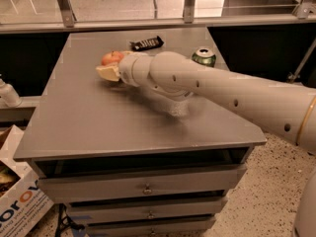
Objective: Move apple near rxbar chocolate
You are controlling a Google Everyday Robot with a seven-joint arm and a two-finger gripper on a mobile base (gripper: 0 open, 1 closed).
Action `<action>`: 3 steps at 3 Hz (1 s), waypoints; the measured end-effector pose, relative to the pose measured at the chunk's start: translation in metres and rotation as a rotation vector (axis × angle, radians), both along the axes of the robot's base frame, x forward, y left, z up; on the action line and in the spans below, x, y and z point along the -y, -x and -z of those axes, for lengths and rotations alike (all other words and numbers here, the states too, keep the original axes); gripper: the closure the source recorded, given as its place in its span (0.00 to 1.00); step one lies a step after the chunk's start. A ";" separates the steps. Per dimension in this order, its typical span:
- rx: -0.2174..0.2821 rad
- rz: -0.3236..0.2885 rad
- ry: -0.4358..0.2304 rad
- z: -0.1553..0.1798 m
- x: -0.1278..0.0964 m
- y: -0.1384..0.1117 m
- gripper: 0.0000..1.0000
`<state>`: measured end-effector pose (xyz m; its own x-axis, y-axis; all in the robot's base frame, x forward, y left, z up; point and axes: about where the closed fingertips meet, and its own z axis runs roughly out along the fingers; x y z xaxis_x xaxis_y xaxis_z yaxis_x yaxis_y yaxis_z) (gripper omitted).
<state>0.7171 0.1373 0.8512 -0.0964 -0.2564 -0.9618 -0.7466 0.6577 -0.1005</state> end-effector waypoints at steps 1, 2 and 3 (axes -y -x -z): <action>0.011 0.092 -0.008 0.010 0.035 -0.039 1.00; 0.056 0.188 -0.035 0.000 0.076 -0.080 1.00; 0.108 0.260 -0.053 -0.019 0.111 -0.107 1.00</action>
Offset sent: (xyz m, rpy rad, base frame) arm 0.1269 -0.1279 0.0153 0.0697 -0.1131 -0.3048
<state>0.8241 0.0262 0.8707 -0.0488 -0.1856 -0.9814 -0.5391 0.8320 -0.1305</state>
